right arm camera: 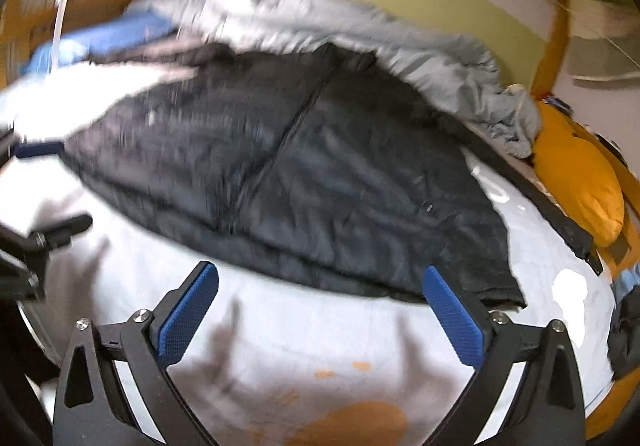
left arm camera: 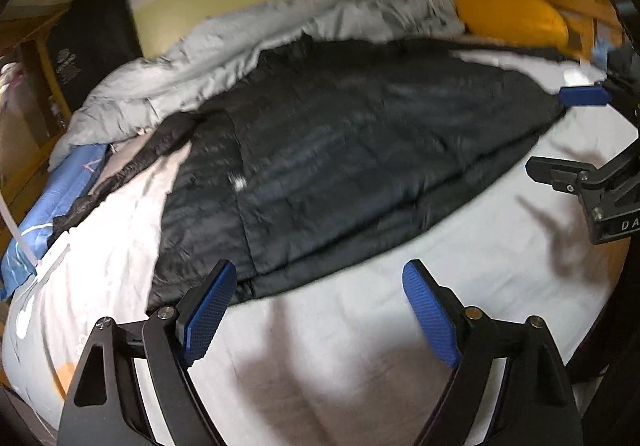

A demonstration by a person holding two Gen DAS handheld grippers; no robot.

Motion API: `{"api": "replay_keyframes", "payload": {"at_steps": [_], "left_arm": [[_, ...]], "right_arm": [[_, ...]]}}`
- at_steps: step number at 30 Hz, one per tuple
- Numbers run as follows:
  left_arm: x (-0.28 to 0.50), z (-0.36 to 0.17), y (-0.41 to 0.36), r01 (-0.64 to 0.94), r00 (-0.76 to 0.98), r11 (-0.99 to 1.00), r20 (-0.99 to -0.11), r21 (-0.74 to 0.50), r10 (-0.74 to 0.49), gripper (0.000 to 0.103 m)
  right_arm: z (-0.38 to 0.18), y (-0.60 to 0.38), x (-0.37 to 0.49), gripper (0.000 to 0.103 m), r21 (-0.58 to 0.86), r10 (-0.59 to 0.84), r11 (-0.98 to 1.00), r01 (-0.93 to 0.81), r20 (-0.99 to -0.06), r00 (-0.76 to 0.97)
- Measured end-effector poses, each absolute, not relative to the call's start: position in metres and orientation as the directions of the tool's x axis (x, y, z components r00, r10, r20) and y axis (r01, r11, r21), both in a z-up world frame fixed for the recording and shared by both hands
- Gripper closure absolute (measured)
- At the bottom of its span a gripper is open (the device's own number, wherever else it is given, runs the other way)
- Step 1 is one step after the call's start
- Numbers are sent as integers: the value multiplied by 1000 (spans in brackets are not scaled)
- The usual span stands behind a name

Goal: Fold large clothes
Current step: 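Grasp the jacket hem with the left gripper while the right gripper grasps the hem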

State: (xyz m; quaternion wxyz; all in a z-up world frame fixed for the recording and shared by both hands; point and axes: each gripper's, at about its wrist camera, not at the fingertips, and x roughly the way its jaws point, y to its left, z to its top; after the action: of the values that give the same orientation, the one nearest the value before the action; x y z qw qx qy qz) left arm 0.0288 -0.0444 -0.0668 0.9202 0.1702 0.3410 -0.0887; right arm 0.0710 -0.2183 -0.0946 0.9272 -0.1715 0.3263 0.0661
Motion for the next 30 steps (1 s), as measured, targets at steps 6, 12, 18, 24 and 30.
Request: {"api": "replay_keyframes", "payload": {"at_steps": [6, 12, 18, 24, 30], "left_arm": [[52, -90, -48, 246, 743, 909, -668, 336, 45, 19], [90, -90, -20, 94, 757, 923, -628, 373, 177, 49], [93, -78, 13, 33, 772, 965, -619, 262, 141, 94], [47, -35, 31, -5, 813, 982, -571, 187, 112, 96], [8, -21, 47, 32, 761, 980, -640, 196, 103, 96]], "right_arm": [[-123, -209, 91, 8, -367, -83, 898, -244, -685, 723], [-114, -238, 122, 14, -456, -276, 889, -43, -609, 744], [-101, -282, 132, 87, -355, -314, 930, 95, -632, 708], [-67, -274, 84, 97, -294, -210, 955, 40, -577, 789], [-48, -276, 55, 96, -202, -67, 976, -78, -626, 777]]}}
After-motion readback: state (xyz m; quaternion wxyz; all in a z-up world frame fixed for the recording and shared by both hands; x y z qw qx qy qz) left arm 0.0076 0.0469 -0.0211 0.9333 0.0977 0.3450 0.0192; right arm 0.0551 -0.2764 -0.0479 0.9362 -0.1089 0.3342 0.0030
